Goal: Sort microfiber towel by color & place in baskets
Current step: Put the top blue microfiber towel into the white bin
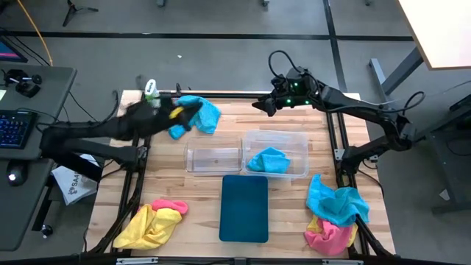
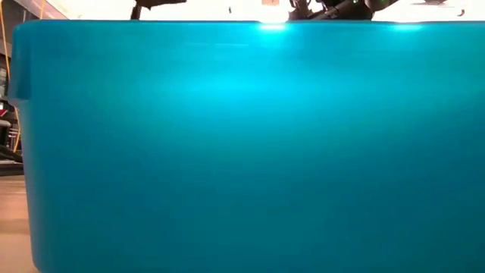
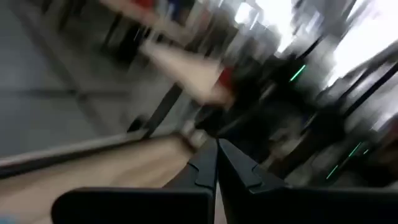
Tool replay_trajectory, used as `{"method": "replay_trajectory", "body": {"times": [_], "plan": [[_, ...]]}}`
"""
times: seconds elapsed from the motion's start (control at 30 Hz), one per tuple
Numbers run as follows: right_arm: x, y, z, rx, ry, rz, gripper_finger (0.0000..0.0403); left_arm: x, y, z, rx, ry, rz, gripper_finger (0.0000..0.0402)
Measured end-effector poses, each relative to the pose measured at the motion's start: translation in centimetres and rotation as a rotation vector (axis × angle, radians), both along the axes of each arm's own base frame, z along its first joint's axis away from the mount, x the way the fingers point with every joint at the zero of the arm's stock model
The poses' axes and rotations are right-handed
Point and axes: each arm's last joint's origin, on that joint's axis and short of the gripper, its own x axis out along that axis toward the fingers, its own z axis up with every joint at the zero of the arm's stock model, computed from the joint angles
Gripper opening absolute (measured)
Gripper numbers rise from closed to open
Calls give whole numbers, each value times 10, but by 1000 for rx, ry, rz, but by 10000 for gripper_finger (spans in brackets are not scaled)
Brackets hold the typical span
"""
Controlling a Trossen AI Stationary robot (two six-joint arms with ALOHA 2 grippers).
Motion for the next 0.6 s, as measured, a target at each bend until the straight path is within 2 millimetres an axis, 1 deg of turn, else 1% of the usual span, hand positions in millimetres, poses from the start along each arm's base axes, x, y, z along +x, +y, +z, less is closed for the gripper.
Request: {"method": "replay_trajectory", "body": {"times": [0.1,0.2,0.3,0.43,0.5,0.6], "plan": [[-3,0,2,-14,-3,25,275,18,18,-2,-36,221,-32,0],[-8,0,6,-32,-18,73,275,31,37,-5,-61,352,8,0],[-17,0,14,-39,-42,92,275,42,55,-10,-100,422,52,0],[-32,3,26,-71,-67,80,275,49,74,-20,-123,468,99,4],[-38,5,31,-80,-75,74,275,52,83,-29,-127,518,117,15],[-44,8,37,-95,-89,73,275,58,98,-48,-146,618,140,47]]}}
